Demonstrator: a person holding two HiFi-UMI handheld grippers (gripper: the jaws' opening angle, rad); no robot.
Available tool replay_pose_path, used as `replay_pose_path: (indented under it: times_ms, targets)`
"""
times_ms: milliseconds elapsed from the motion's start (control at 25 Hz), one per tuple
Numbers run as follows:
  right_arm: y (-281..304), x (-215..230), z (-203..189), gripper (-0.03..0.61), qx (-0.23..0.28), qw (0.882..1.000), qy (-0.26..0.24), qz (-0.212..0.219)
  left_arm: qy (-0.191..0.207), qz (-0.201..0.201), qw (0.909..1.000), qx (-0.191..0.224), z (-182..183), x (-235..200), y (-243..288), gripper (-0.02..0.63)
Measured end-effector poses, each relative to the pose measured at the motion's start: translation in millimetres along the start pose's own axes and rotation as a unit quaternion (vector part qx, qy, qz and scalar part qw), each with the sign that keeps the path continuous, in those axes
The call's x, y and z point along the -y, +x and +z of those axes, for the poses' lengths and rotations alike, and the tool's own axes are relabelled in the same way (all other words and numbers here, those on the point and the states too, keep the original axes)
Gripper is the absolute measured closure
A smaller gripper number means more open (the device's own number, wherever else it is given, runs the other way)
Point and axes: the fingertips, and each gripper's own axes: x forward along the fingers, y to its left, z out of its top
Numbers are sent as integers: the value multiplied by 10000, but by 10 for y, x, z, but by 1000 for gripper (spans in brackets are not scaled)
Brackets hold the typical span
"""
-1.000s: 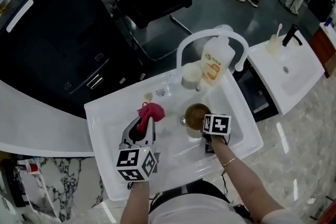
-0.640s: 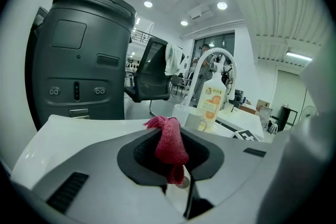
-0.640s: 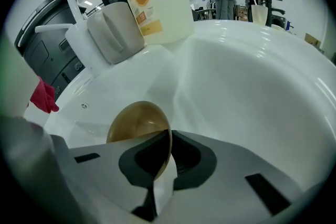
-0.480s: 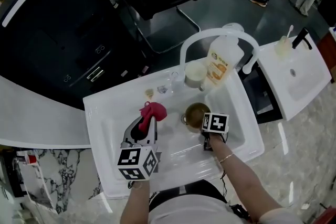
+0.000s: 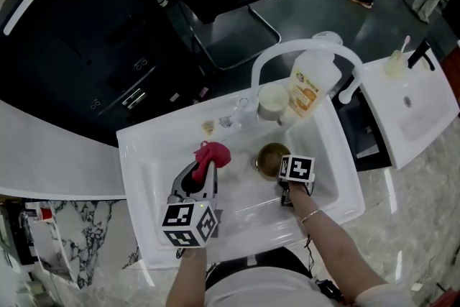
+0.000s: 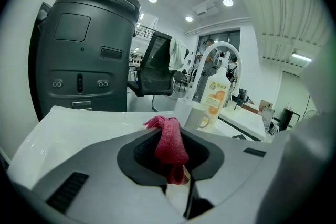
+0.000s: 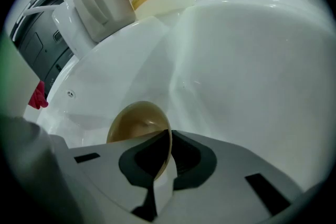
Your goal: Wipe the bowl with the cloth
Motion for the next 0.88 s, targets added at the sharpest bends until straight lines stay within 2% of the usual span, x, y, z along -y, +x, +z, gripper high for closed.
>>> replay_pose_path:
  times_ms: [240, 520, 680, 880]
  targets:
    - [50, -3, 10, 561, 5, 9999, 115, 75, -55, 17, 10000, -23, -6, -13, 32, 529]
    - [34, -71, 25, 560, 16, 9995, -311, -106, -77, 7, 10000, -38, -2, -46, 30, 529]
    - [35, -81, 27, 560, 1, 9993, -335, -154, -95, -7, 9999, -56, -12, -63, 30, 529]
    - [46, -88, 4, 528, -30, 9995, -278, -154, -111, -19, 9999, -55, -34, -78, 11, 529]
